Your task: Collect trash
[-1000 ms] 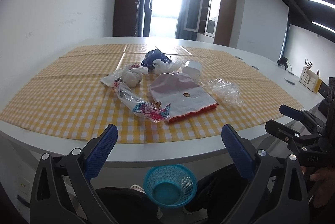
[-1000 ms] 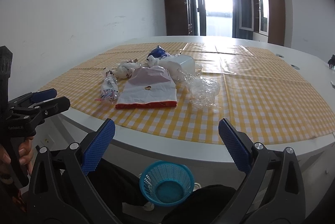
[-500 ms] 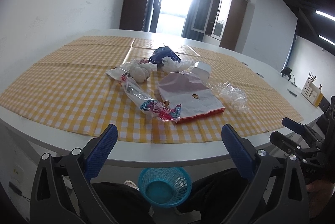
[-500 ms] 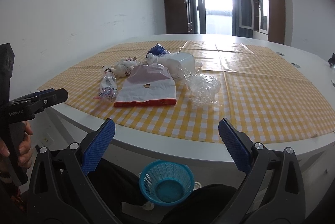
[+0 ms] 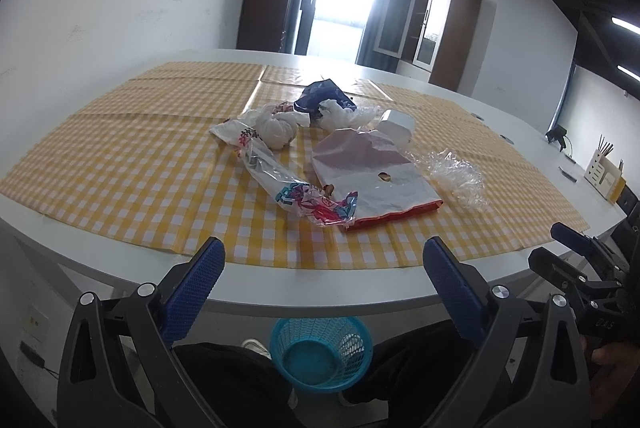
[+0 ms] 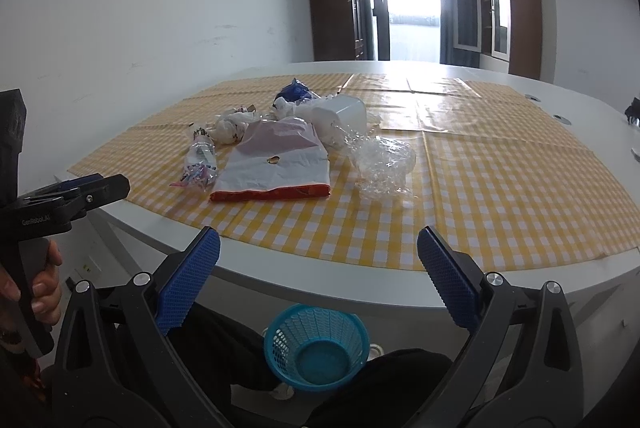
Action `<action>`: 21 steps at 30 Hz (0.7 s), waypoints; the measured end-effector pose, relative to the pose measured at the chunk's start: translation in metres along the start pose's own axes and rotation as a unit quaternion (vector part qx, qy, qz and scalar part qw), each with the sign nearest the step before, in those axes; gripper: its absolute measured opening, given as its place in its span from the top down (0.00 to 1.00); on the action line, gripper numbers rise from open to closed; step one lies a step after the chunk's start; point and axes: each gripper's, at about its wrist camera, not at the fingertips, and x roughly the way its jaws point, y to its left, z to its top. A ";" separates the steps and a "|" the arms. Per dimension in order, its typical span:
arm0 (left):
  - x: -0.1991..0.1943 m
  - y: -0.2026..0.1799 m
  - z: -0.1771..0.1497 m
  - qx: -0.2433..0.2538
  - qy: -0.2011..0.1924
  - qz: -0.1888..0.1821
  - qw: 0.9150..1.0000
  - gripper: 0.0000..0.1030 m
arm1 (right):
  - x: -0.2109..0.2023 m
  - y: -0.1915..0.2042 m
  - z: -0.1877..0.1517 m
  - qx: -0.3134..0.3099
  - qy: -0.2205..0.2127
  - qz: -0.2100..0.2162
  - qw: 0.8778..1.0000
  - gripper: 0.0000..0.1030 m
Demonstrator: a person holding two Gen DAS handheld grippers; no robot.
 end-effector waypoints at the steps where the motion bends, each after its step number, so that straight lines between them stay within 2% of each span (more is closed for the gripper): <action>1: 0.000 0.001 0.000 -0.001 -0.002 -0.001 1.000 0.06 | 0.000 0.000 0.000 0.001 0.000 -0.001 1.000 0.08; 9: 0.005 0.005 -0.001 -0.021 0.003 -0.008 1.000 0.06 | 0.004 -0.008 -0.002 0.007 0.002 -0.005 1.000 0.08; 13: 0.013 -0.003 -0.006 -0.010 0.014 -0.017 1.000 0.06 | 0.005 -0.021 0.001 0.014 0.001 -0.017 1.000 0.08; 21: 0.039 -0.014 -0.006 0.004 0.017 0.014 1.000 0.07 | 0.040 -0.047 0.017 0.015 0.014 -0.033 0.999 0.08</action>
